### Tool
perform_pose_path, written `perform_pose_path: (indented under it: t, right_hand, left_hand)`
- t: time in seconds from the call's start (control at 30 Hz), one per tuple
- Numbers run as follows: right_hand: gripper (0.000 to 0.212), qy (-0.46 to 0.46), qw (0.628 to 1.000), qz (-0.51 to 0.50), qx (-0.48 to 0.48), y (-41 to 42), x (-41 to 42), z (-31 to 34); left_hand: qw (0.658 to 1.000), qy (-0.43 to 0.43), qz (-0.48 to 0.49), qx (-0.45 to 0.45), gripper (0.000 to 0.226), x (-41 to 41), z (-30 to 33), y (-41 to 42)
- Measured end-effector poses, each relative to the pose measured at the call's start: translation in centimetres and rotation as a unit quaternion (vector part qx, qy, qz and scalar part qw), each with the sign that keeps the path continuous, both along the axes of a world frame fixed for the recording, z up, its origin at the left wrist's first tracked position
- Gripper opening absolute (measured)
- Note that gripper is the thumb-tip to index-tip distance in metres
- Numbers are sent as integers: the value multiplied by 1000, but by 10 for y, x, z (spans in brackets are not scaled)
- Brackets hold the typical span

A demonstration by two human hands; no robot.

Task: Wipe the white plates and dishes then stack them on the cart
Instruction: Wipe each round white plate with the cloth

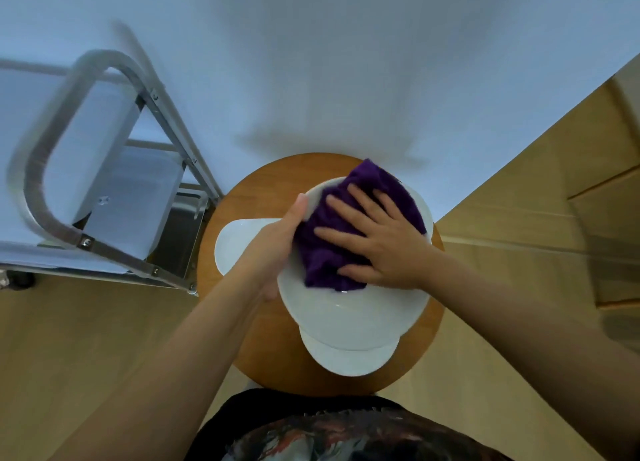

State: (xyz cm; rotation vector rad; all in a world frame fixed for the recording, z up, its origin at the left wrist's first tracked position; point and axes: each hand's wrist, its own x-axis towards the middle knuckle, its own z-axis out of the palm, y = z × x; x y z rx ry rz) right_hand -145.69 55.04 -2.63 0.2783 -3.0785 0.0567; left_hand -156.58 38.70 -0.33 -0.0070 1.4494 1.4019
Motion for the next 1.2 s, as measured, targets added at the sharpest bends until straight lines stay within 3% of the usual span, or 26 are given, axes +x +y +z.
perform_pose_path:
  t: [0.1, 0.2, 0.33, 0.43, 0.53, 0.57, 0.63, 0.67, 0.73, 0.8, 0.87, 0.97, 1.07, 1.13, 1.2]
  right_hand:
    - [63, -42, 991, -122, -27, 2, 10, 5]
    - [83, -90, 969, -209, -96, -26, 29, 1]
    - [109, -108, 937, -261, -205, -80, 27, 4]
    - [80, 16, 933, -289, -212, -94, 17, 19]
    - [55, 105, 910, -297, -269, -90, 16, 33]
    - [51, 114, 879, -330, -325, -86, 16, 40]
    - [47, 112, 762, -401, -496, -74, 16, 55]
    - [48, 119, 702, -410, -570, -67, 16, 60]
    - [57, 125, 608, -385, -682, -57, 18, 70]
    - [65, 129, 533, -346, -761, -52, 21, 77]
    - [63, 128, 485, -313, -807, -50, 21, 76]
    - [60, 118, 462, -302, -825, -51, 22, 65]
    - [55, 97, 439, -290, -845, -52, 25, 51]
    - [58, 68, 466, -316, -824, -50, 30, 45]
    - [67, 25, 531, -367, -763, -46, 36, 40]
  left_hand:
    - [997, 15, 73, 26, 46, -6, 7, -2]
    - [985, 59, 159, 16, 34, -4, 15, 5]
    - [973, 43, 224, -14, 32, 10, 25, 22]
    - [972, 12, 233, -23, 33, 13, 29, 30]
    - [981, 69, 181, -31, 40, 6, 38, 28]
    - [987, 79, 137, -11, 56, 2, 43, 26]
    - [991, 117, 59, -7, 96, -7, 48, 22]
    - [986, 157, 45, -34, 106, -12, 45, 19]
    - [976, 189, 35, -97, 104, -16, 31, 8]
    - [996, 47, 57, -43, 100, -12, 12, -7]
    - [981, -139, 103, 88, 91, -8, -5, -15]
    - [958, -175, 144, 174, 79, -15, -9, -16]
    - [967, -113, 151, 173, 33, -26, -2, -16]
    - [972, -67, 154, 166, 30, -31, 7, -17]
    - [978, -1, 143, 155, 44, -34, 16, -18]
